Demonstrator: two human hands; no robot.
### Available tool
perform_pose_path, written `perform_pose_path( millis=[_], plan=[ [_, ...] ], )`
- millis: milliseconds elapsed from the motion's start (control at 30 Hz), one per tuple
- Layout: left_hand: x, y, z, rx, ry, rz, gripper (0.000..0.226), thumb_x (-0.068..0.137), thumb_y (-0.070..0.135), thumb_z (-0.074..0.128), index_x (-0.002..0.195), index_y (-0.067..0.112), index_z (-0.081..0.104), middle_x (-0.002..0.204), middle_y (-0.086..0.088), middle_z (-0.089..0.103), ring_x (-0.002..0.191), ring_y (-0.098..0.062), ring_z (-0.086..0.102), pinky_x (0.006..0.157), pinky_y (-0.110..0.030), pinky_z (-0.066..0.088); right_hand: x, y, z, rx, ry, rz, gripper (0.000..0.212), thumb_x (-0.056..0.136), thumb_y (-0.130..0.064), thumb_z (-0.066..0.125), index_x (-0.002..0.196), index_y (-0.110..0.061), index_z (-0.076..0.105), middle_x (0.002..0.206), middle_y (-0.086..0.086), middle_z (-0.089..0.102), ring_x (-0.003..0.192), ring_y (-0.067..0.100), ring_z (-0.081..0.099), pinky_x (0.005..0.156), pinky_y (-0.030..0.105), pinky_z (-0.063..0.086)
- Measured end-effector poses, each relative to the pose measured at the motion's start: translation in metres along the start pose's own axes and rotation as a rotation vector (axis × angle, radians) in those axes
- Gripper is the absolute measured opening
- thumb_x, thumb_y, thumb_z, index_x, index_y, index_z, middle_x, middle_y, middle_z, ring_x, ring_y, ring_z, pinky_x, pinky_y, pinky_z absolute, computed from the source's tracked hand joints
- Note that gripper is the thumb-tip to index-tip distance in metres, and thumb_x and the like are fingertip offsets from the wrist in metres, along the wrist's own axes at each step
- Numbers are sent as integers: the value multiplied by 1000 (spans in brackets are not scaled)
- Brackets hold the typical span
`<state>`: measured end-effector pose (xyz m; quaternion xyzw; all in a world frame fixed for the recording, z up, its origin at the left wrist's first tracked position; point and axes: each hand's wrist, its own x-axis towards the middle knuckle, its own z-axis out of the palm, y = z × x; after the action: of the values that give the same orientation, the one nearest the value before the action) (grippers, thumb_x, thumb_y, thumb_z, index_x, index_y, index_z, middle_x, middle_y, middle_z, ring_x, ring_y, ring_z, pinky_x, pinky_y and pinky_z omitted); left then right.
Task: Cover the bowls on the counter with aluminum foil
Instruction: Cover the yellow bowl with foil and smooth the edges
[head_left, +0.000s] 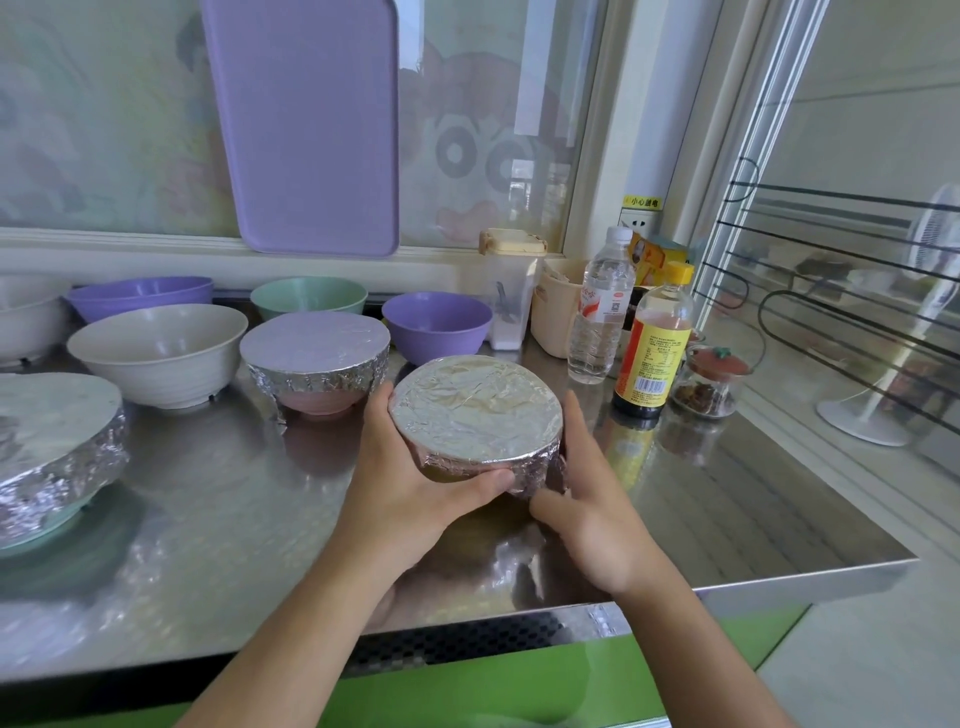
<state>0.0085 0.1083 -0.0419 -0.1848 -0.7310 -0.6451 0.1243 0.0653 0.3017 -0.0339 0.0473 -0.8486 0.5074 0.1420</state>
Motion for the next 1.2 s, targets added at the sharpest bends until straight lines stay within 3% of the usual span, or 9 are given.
perform_pose_path(
  millis=[100,200,367,433,533,633,767,1000,1200],
  plan=[
    [0,0,0,-16,-4,-2,132,40,59,102,149,38,30,144,22,51,134,5,50,115,-35,45,-4,-7,-3,145,27,-14,100,88,-26,70,169,-31,12,167,-14,38,155,8,33,127,49,28],
    [0,-1,1,-30,-15,-6,130,41,57,103,148,37,32,144,23,52,134,5,51,115,-36,45,-4,-8,-2,152,-30,-45,76,104,-12,61,165,-33,21,157,-14,51,148,7,44,125,43,33],
    [1,-4,0,-18,-14,-14,136,42,56,104,153,38,27,146,24,52,136,4,51,117,-39,44,-4,-9,-2,75,-25,-85,75,97,1,67,154,-38,35,144,-22,60,137,0,53,112,20,43],
    [1,-5,0,-16,-13,-11,137,42,55,103,154,37,26,147,23,50,136,4,50,117,-39,44,-4,-4,-1,72,56,-83,77,92,-3,74,150,-32,33,144,-23,58,138,0,52,113,24,44],
    [2,-5,0,-23,-13,-18,140,41,59,103,155,39,24,150,21,47,138,3,49,117,-40,44,-3,3,2,87,188,-109,52,86,-8,77,121,-19,40,136,-7,62,129,9,61,105,39,53],
    [2,-7,0,-24,-19,-20,139,42,58,103,155,40,24,151,20,47,137,1,50,116,-40,45,-3,0,2,-104,252,-164,28,84,-11,78,87,-16,50,110,-11,70,103,10,67,80,27,53],
    [2,-6,0,-12,-19,-10,131,45,57,102,151,43,26,149,23,48,135,2,53,114,-40,48,-3,1,5,-199,292,-207,31,84,-5,74,61,-11,55,109,-14,71,101,8,70,80,26,54],
    [0,-5,0,-7,-12,-13,125,46,55,102,147,50,28,146,25,49,133,-2,56,113,-40,49,1,9,5,-234,239,-204,21,89,-5,71,69,-5,66,110,-10,71,103,7,70,88,34,56],
    [0,-5,-1,3,-16,-20,129,46,56,102,151,44,28,147,25,49,134,-1,54,114,-41,48,0,5,3,-149,268,-11,30,85,-8,82,71,-27,64,93,-16,77,94,2,73,85,30,57]
  ],
)
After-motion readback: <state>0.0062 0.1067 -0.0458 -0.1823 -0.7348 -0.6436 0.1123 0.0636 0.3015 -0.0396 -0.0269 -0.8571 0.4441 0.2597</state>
